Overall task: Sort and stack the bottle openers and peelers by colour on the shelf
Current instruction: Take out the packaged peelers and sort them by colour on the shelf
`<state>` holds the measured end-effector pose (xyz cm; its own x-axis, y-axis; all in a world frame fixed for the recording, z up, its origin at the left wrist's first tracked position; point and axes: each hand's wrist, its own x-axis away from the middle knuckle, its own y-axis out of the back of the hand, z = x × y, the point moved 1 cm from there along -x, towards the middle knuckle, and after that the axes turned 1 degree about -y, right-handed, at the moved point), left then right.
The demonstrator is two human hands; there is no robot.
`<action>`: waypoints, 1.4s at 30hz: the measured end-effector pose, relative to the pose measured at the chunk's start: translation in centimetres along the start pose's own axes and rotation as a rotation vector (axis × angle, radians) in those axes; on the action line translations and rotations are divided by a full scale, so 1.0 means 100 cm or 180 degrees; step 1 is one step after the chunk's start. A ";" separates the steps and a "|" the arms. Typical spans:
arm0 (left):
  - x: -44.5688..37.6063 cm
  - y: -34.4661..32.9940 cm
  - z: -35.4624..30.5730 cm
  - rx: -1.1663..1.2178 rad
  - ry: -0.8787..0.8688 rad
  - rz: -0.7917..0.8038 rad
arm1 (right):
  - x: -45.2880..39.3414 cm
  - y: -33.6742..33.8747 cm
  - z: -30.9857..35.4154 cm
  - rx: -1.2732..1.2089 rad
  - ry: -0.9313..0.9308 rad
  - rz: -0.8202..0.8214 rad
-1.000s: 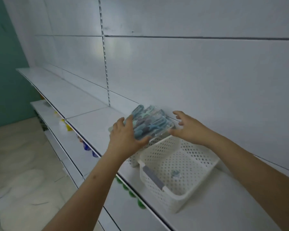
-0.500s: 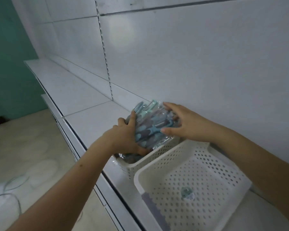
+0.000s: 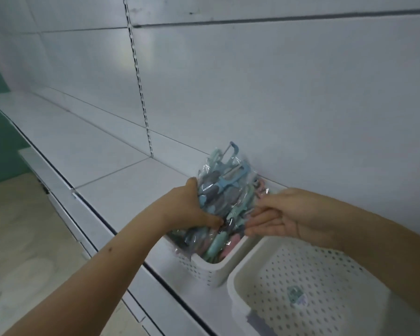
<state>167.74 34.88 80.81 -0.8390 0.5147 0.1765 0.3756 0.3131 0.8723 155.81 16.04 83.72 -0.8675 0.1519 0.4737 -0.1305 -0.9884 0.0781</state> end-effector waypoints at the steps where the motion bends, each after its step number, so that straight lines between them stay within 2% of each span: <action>1: -0.001 0.003 0.001 0.0066 0.0012 0.0081 | 0.001 -0.008 0.002 -0.0083 -0.0101 0.0135; 6: -0.004 0.003 0.011 0.0783 -0.0119 0.0337 | -0.001 -0.044 0.010 -0.0307 -0.0342 0.0359; 12: 0.003 0.000 0.014 0.1923 -0.0389 0.0114 | -0.013 -0.075 0.003 -0.0157 -0.0119 -0.0278; 21: 0.009 0.007 0.019 0.2617 -0.0697 0.0193 | -0.015 -0.093 0.003 -0.0758 0.0192 -0.0679; 29: 0.010 0.026 0.006 0.2640 -0.1119 -0.0253 | -0.006 -0.095 0.019 -0.0727 0.0858 -0.0828; 34: 0.011 0.047 -0.009 0.2686 -0.1434 -0.0555 | 0.003 -0.092 0.036 -0.0385 0.1220 -0.1174; 38: 0.014 0.044 -0.014 0.2615 -0.1466 -0.0582 | 0.007 -0.083 0.032 0.0124 0.1101 -0.1358; 42: 0.014 0.029 -0.007 0.2552 -0.1254 -0.0190 | 0.008 -0.083 0.017 0.0032 0.0782 -0.1043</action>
<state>167.40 35.92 83.87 -0.7254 0.6701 -0.1573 0.6217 0.7359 0.2682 156.99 24.42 84.93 -0.8698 0.4516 0.1989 -0.4153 -0.8876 0.1992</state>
